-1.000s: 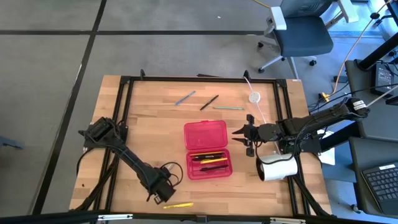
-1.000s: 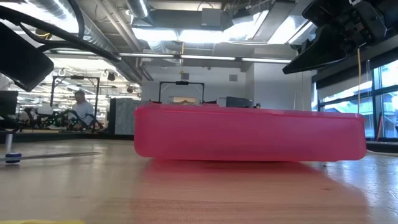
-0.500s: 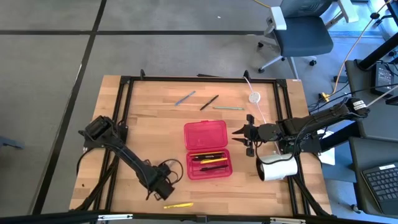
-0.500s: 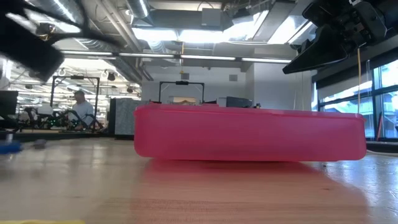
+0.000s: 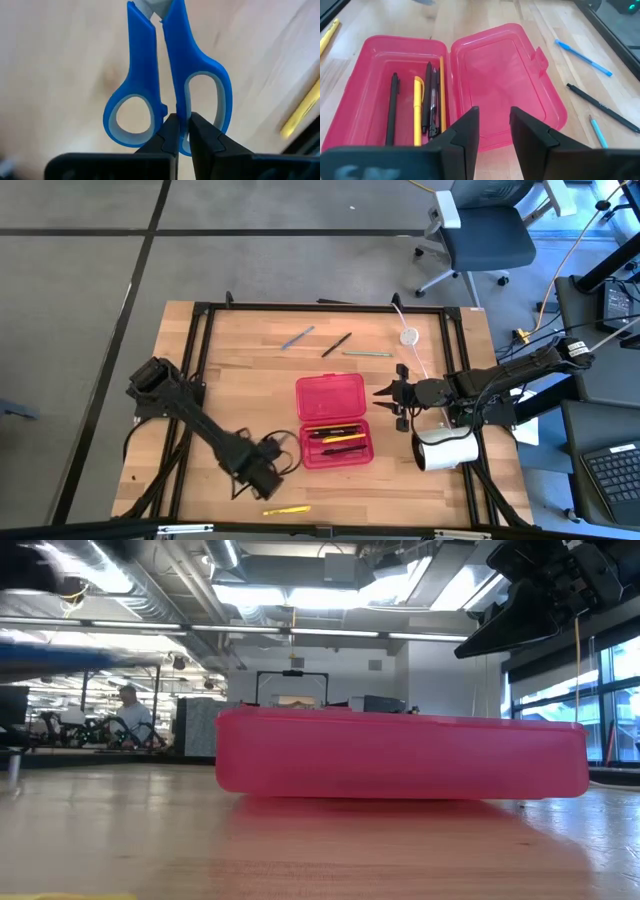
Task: Pick & place school supplies into a supply box
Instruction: Put the blue scissors into the red supply box
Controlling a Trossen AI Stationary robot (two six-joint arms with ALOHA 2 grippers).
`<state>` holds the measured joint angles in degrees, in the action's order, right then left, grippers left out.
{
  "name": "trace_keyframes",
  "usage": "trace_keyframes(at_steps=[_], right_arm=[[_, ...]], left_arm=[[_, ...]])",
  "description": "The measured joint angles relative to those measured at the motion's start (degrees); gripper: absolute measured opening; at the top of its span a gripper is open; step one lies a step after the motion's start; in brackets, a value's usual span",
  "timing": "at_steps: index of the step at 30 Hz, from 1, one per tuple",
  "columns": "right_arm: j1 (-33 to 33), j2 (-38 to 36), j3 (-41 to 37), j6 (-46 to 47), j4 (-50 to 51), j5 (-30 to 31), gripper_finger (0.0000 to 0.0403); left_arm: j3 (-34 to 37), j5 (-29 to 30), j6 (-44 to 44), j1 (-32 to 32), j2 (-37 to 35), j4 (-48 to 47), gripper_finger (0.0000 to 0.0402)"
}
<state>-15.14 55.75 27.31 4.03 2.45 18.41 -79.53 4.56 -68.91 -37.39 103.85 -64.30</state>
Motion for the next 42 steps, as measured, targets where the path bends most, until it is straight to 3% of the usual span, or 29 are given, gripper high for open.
trace_keyframes(at_steps=[6,11,21,34,42], right_arm=[[0.01,0.0,0.0,-0.26,-0.85,0.0,0.0114],[0.01,0.0,0.0,-0.26,-1.39,0.0,0.0114],[0.0,0.0,-0.02,0.17,0.9,-0.34,0.0114],[0.0,0.0,-0.02,3.34,5.38,-0.48,0.0114],[-0.02,0.0,-0.02,4.18,7.17,-0.66,0.0114]], left_arm=[[-3.74,2.46,14.24,8.2,0.11,5.83,0.0012],[-3.87,-4.75,30.96,16.75,1.76,15.12,0.0012],[-10.49,-12.35,49.32,24.76,8.8,15.21,0.0012],[-24.96,-14.86,56.25,25.31,20.4,4.07,0.0012],[-25.55,-14.8,53.63,25.01,23.28,2.74,0.0012]])
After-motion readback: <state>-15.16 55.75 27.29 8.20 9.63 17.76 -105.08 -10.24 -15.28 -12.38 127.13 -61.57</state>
